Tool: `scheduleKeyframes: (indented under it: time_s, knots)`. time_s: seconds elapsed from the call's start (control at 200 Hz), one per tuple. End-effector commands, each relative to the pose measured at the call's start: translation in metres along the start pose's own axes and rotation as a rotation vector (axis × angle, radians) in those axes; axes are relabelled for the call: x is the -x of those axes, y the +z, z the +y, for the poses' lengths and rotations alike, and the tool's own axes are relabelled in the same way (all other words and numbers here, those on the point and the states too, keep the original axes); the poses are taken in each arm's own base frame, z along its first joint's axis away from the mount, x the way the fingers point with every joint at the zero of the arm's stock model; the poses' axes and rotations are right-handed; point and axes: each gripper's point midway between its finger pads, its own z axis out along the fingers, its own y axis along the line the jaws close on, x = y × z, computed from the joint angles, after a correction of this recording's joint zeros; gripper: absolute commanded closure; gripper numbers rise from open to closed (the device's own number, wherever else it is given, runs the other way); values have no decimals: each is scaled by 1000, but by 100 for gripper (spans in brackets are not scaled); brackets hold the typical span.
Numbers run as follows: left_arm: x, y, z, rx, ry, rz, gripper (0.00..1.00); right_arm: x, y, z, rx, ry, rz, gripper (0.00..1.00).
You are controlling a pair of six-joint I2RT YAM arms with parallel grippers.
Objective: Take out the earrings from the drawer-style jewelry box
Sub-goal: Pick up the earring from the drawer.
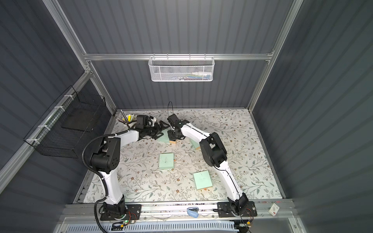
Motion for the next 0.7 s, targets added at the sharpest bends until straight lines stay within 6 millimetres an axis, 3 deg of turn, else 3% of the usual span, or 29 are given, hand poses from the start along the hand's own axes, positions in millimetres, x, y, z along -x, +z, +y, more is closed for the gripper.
scheduleKeyframes:
  time_s: [0.0, 0.365, 0.695]
  knots:
    - [-12, -3, 21, 62, -61, 29, 0, -8, 7, 1, -15, -17, 31, 78]
    - [-12, -1, 23, 64, -64, 32, 0, -8, 11, 0, -22, -14, 20, 82]
    - [-13, 1, 26, 69, -69, 36, 0, 3, -6, 6, -3, -22, -26, 86]
